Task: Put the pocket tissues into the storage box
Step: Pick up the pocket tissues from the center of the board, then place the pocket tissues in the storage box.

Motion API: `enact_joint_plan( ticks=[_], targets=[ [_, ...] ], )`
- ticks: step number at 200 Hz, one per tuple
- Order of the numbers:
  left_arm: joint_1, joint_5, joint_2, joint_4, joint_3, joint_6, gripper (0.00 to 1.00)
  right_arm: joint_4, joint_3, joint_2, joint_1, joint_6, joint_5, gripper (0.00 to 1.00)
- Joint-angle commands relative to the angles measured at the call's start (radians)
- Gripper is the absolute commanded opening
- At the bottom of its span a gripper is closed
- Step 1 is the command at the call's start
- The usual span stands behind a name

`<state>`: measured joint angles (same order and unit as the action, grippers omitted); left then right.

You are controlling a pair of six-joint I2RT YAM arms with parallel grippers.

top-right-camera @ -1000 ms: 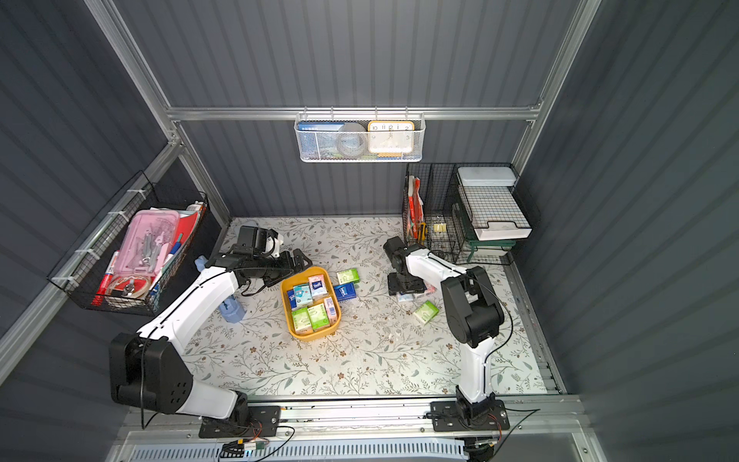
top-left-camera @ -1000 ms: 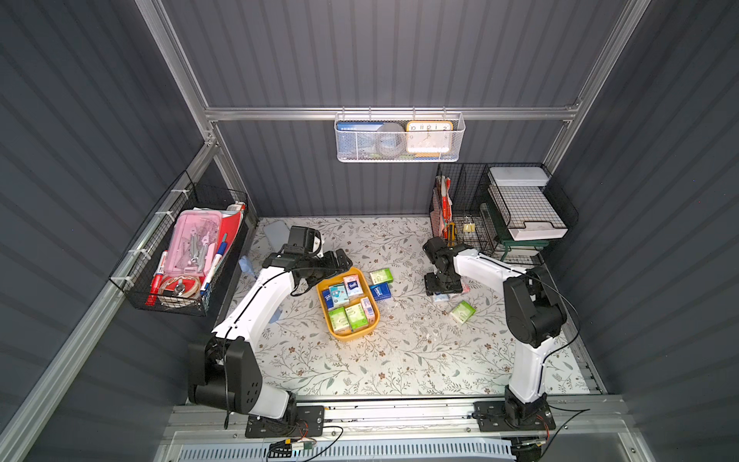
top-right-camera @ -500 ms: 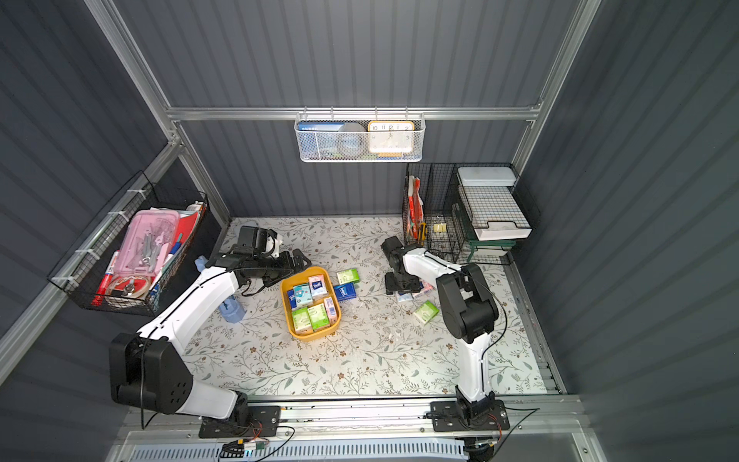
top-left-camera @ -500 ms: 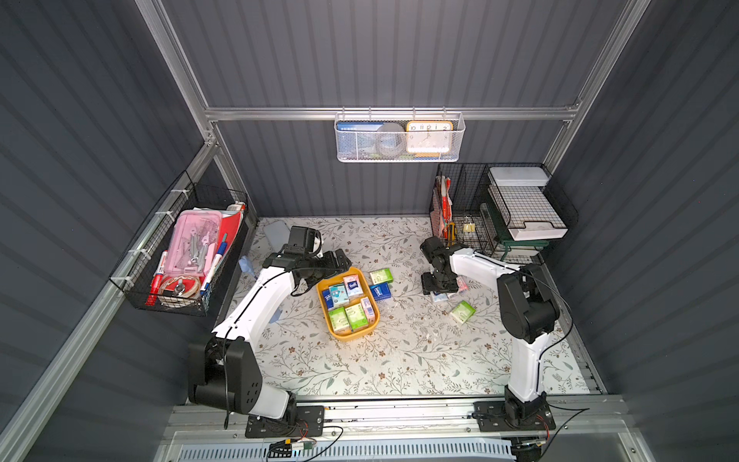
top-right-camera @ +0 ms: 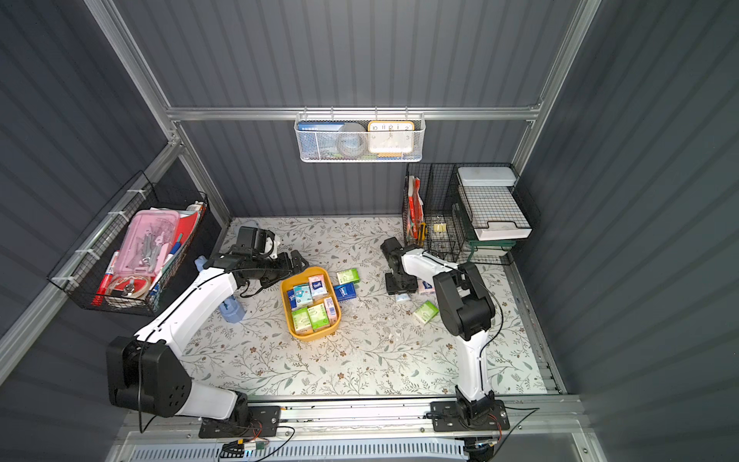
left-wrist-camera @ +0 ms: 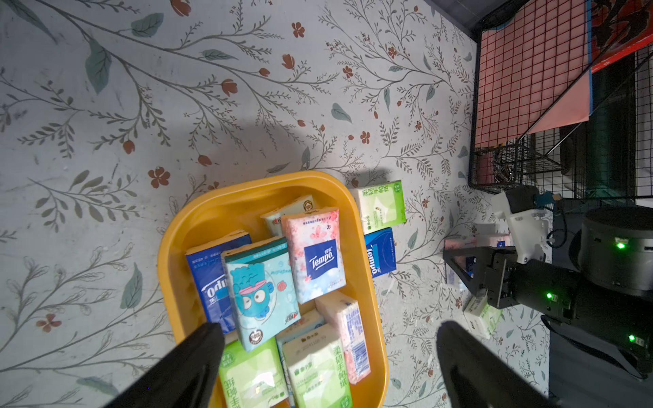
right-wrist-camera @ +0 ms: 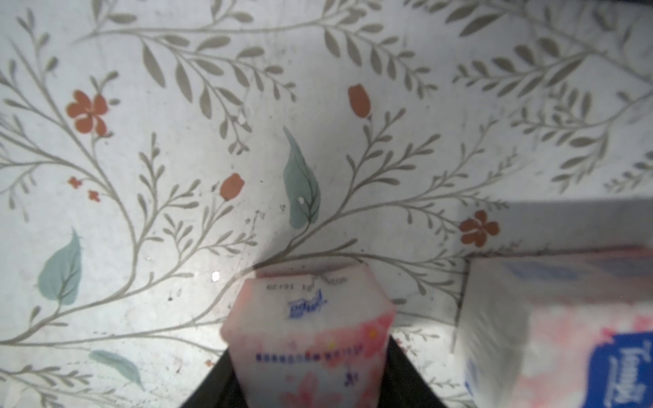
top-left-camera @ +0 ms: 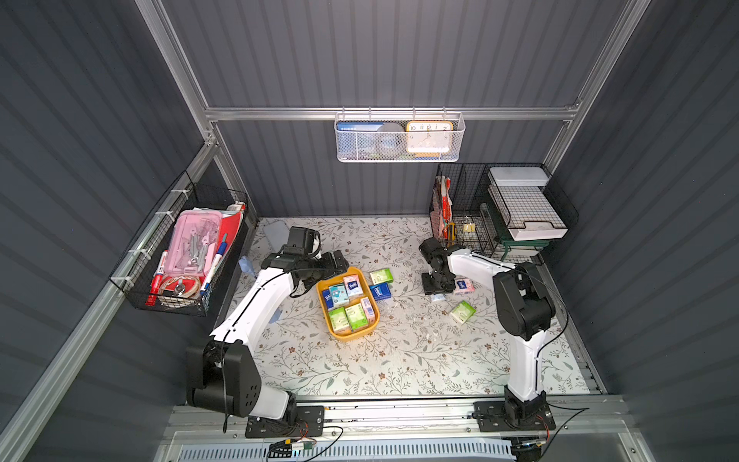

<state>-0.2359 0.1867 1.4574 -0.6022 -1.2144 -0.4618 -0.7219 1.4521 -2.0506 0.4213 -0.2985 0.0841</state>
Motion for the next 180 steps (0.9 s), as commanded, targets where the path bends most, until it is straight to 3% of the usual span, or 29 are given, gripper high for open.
enact_joint_plan(
  ticks=[1, 44, 83, 127, 180],
  targets=[
    [-0.002, -0.028, -0.031, -0.019, -0.006, 0.023, 0.99, -0.033, 0.016, 0.029, 0.003, -0.007, -0.029, 0.42],
    [0.003, -0.107, -0.025, -0.012, 0.032, 0.018, 0.99, -0.081, 0.033, 0.154, 0.109, -0.088, -0.042, 0.42],
    [0.055, -0.075, -0.007, 0.026, 0.076, 0.006, 0.99, 0.005, 0.039, 0.232, 0.278, -0.203, -0.092, 0.42],
    [0.191, 0.000, -0.038, 0.061, 0.146, -0.027, 0.99, 0.088, 0.138, 0.182, 0.439, -0.265, -0.131, 0.42],
    [0.214, -0.032, -0.074, 0.032, 0.151, 0.003, 0.99, 0.193, 0.236, 0.067, 0.541, -0.266, -0.179, 0.42]
  ],
)
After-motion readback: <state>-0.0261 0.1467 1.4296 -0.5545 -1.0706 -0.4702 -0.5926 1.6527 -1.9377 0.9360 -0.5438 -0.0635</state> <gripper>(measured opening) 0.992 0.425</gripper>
